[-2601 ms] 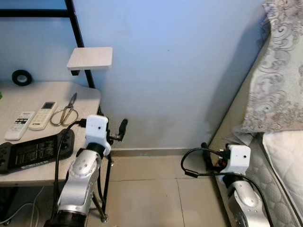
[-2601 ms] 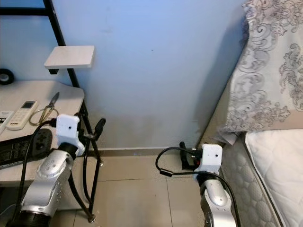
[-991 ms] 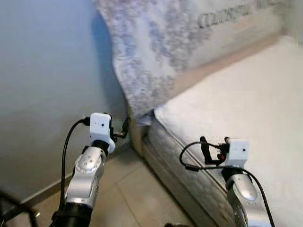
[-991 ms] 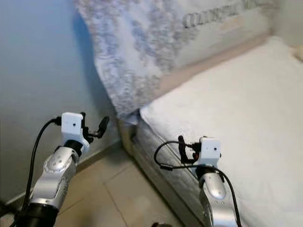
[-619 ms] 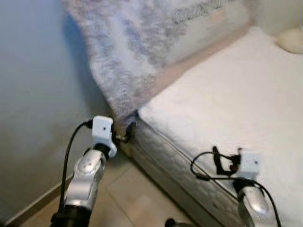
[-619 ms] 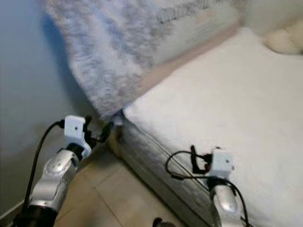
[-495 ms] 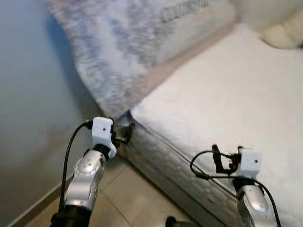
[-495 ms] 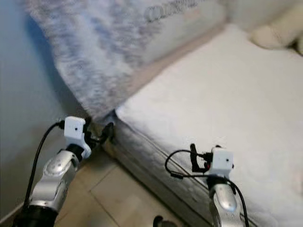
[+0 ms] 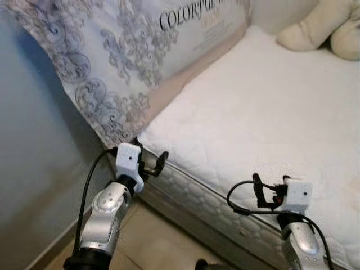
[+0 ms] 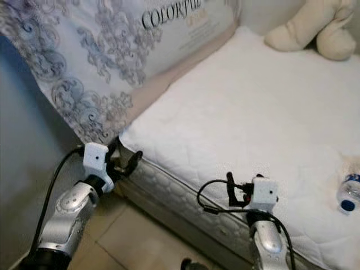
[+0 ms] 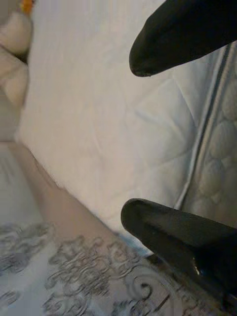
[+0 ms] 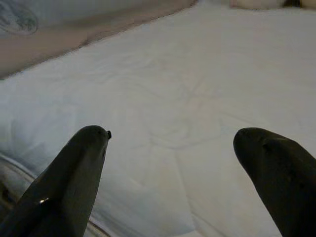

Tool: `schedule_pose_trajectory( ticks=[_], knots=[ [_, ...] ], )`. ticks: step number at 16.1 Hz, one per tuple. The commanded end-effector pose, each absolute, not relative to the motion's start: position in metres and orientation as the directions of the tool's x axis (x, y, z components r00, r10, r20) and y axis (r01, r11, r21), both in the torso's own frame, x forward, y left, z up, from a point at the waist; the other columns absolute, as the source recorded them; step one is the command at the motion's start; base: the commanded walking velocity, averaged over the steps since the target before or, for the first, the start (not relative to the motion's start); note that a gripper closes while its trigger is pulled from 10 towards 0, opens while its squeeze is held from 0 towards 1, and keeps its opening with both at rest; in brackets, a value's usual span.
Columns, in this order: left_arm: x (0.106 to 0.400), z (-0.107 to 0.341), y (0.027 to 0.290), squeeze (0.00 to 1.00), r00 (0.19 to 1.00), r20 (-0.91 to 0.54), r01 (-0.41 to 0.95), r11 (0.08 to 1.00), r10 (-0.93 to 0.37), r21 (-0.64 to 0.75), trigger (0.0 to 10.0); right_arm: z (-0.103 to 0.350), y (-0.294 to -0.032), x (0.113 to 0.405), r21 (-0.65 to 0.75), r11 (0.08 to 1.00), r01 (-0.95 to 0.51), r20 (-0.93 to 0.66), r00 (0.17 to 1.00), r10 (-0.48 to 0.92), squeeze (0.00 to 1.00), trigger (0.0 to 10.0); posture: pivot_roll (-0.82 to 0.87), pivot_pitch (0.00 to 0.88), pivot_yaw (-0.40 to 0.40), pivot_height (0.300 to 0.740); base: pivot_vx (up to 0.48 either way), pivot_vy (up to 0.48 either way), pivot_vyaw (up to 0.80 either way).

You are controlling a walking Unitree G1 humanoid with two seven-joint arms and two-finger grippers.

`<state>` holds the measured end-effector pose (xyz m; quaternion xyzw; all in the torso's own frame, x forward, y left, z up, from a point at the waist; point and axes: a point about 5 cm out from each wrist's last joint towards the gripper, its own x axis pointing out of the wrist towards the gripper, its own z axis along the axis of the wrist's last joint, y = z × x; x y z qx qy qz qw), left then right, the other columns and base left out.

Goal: Clean up the room

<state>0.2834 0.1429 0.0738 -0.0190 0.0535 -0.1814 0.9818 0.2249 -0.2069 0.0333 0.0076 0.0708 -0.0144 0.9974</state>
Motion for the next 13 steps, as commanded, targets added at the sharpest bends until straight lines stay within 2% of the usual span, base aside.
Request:
schedule_pose_trajectory(
  ticks=[1,2,4,6,8,10,11,12,13],
  knots=[
    [0.286,0.080,0.152,0.00,0.944,-0.071,0.321,0.946,-0.323,-0.046,10.0,0.037,-0.202,0.227,0.034,0.999,0.019,-0.113,0.993,-0.015,0.00,10.0,-0.11,0.000,0.036,0.740,0.000,0.461,-0.64],
    [0.289,0.084,0.159,0.00,0.962,-0.036,0.267,0.962,-0.269,-0.057,10.0,0.041,-0.201,0.228,0.031,0.999,0.025,-0.076,0.997,-0.022,0.00,10.0,-0.11,0.000,0.033,0.740,0.000,0.465,-0.64],
    [0.289,0.070,0.178,0.00,0.989,-0.060,0.138,0.990,-0.138,-0.011,10.0,0.038,-0.202,0.228,0.020,0.999,0.038,-0.091,0.995,-0.036,0.00,10.0,-0.12,0.000,0.021,0.740,0.000,0.000,-0.63],
    [0.276,0.055,0.173,0.00,0.974,-0.099,0.202,0.979,-0.202,-0.016,10.0,0.029,-0.207,0.223,0.013,0.998,0.067,-0.124,0.990,-0.065,0.00,10.0,-0.12,0.000,0.018,0.740,0.000,0.000,-0.64],
    [0.277,0.058,0.166,0.00,0.968,-0.088,0.235,0.971,-0.237,-0.032,10.0,0.030,-0.208,0.224,-0.011,0.997,0.070,-0.124,0.990,-0.071,0.00,10.0,-0.12,0.000,0.016,0.740,0.000,0.000,0.00],
    [0.283,0.063,0.162,0.00,0.968,-0.066,0.239,0.970,-0.241,-0.043,10.0,0.033,-0.203,0.228,-0.022,0.999,0.046,-0.111,0.993,-0.049,0.00,10.0,-0.12,0.000,0.020,0.740,0.000,0.000,0.00],
    [0.284,0.063,0.161,0.00,0.969,-0.059,0.235,0.971,-0.238,-0.052,10.0,0.034,-0.202,0.229,-0.017,0.999,0.049,-0.104,0.993,-0.050,0.00,10.0,-0.12,0.000,0.021,0.740,0.000,0.000,-0.74],
    [0.289,0.073,0.166,0.00,0.982,-0.009,0.187,0.980,-0.188,-0.075,10.0,0.049,-0.207,0.232,-0.023,0.995,0.099,-0.004,0.995,-0.099,0.00,10.0,-0.12,0.000,0.024,0.740,0.000,0.000,-0.73],
    [0.290,0.076,0.168,0.00,0.985,0.007,0.172,0.982,-0.172,-0.081,10.0,0.053,-0.208,0.232,-0.028,0.994,0.108,0.024,0.994,-0.107,0.00,10.0,-0.12,0.000,0.024,0.740,0.000,0.000,-0.73]
  ],
)
